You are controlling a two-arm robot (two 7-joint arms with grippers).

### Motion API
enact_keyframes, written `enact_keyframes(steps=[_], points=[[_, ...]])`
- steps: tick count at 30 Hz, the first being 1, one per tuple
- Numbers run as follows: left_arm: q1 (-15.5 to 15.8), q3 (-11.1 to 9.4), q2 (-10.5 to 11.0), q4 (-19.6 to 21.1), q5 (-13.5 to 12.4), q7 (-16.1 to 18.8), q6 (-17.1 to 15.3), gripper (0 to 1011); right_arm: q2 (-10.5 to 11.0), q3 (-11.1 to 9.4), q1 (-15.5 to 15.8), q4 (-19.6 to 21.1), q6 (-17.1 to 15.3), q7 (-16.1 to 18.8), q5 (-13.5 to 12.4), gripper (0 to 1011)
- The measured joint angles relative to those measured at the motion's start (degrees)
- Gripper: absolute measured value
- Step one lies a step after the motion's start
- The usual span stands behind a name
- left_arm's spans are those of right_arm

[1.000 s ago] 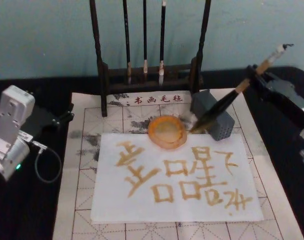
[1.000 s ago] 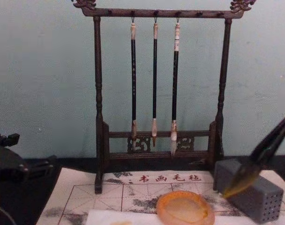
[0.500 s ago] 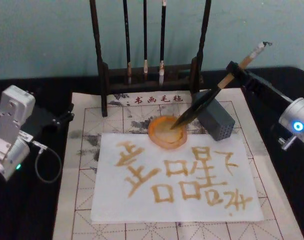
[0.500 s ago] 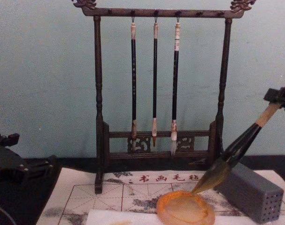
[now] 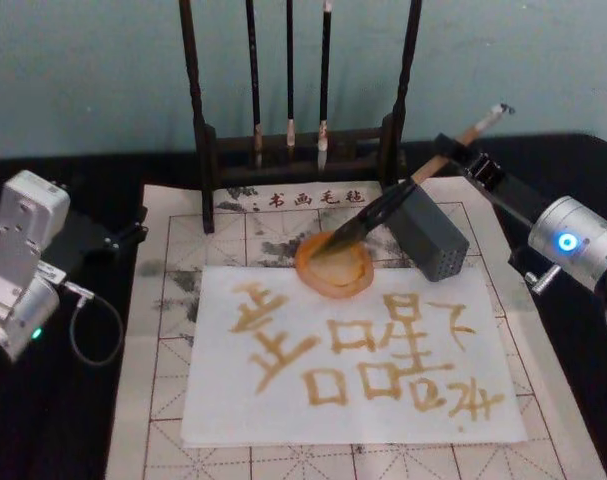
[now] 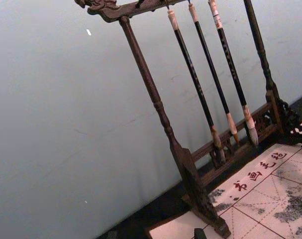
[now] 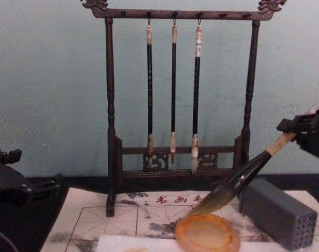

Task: Pick up the brush from the inkstone, write on the paper, then place the brush back to its original position.

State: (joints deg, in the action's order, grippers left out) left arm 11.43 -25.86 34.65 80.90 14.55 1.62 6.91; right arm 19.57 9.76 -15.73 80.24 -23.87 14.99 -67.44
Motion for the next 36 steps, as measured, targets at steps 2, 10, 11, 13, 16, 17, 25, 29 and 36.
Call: enact_keyframes(steps=[2,10,11,13,16,17,25,29,36], points=[[0.0,0.0,0.0,0.0,0.0,0.0,0.0,1001,-0.59,-0.11,-0.52,-1.11,-0.47,-0.72,-1.17,182],[0.0,0.0,0.0,0.0,0.0,0.0,0.0,1001,-1.5,0.11,-1.51,-3.8,-0.37,-3.22,-3.24,182],[0.0,0.0,0.0,0.0,0.0,0.0,0.0,1001,-1.44,0.26,-1.51,-3.98,-0.05,-3.51,-3.26,182],[0.0,0.0,0.0,0.0,0.0,0.0,0.0,1001,-1.36,0.44,-1.51,-4.17,0.36,-3.71,-3.25,182],[0.0,0.0,0.0,0.0,0.0,0.0,0.0,1001,-1.22,0.87,-1.51,-4.5,1.26,-4.1,-3.15,182],[0.0,0.0,0.0,0.0,0.0,0.0,0.0,1001,-1.19,0.96,-1.51,-4.54,1.47,-4.17,-3.08,182],[0.0,0.0,0.0,0.0,0.0,0.0,0.0,1001,-1.06,2.23,-1.74,-5.5,4.39,-5.32,-2.19,182],[0.0,0.0,0.0,0.0,0.0,0.0,0.0,1001,-1.03,2.7,-1.9,-5.91,5.34,-5.62,-2.13,182],[0.0,0.0,0.0,0.0,0.0,0.0,0.0,1001,-0.99,3.62,-2.34,-6.91,6.48,-6.01,-2.22,182]])
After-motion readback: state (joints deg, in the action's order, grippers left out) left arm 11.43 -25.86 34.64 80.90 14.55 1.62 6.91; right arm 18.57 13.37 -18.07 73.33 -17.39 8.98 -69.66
